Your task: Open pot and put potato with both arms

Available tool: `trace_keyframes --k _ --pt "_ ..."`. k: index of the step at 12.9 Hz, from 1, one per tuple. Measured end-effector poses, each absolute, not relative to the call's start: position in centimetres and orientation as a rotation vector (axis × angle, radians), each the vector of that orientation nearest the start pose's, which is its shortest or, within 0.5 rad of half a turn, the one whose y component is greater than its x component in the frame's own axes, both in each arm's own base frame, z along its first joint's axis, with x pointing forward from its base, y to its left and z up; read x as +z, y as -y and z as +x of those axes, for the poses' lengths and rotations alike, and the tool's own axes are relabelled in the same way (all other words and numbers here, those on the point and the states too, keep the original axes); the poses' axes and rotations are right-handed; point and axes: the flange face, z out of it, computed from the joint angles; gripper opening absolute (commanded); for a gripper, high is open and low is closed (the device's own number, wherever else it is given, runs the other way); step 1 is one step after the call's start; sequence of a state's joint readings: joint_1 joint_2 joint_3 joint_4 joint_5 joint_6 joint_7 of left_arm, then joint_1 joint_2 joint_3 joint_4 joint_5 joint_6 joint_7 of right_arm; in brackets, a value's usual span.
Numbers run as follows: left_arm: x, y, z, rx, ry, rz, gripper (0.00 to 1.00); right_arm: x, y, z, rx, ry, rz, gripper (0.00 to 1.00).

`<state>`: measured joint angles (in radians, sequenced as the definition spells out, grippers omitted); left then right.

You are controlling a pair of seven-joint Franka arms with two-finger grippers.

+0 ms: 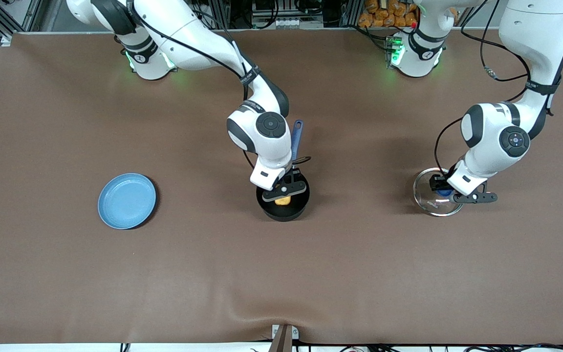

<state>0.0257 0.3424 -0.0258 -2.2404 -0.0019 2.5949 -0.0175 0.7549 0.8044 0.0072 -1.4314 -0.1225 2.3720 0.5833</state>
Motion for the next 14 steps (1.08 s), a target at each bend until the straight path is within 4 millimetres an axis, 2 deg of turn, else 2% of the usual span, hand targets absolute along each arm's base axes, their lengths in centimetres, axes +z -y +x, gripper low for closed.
trace_keyframes --k 1,2,5,6,7,8,10,14 --pt "21.4 -0.4 54.7 -0.022 0.028 -3.152 0.87 22.2 -50.9 53.7 -0.248 0.365 -3.091 0.00" --pt "21.4 -0.5 54.7 -0.025 0.022 -3.152 1.00 21.6 -50.9 53.6 -0.242 0.332 -3.095 0.00" --pt "22.1 -0.5 55.3 -0.061 0.020 -3.152 1.00 20.5 -51.0 53.3 -0.228 0.297 -3.104 0.00" --pt "23.0 -0.5 55.8 -0.094 0.020 -3.151 1.00 20.4 -51.0 53.3 -0.228 0.296 -3.104 0.00" --pt "24.5 -0.5 56.4 -0.137 0.020 -3.148 1.00 20.4 -51.0 53.3 -0.231 0.296 -3.102 0.06" --pt "26.5 -0.5 56.8 -0.176 0.019 -3.145 1.00 20.4 -51.1 53.4 -0.238 0.294 -3.097 0.22" --pt "31.6 -0.5 57.3 -0.219 0.019 -3.141 1.00 20.5 -51.1 53.4 -0.243 0.291 -3.094 0.41" --pt "42.7 -0.5 57.5 -0.166 0.062 -3.144 1.00 20.5 -51.2 53.4 -0.244 0.267 -3.094 0.58"
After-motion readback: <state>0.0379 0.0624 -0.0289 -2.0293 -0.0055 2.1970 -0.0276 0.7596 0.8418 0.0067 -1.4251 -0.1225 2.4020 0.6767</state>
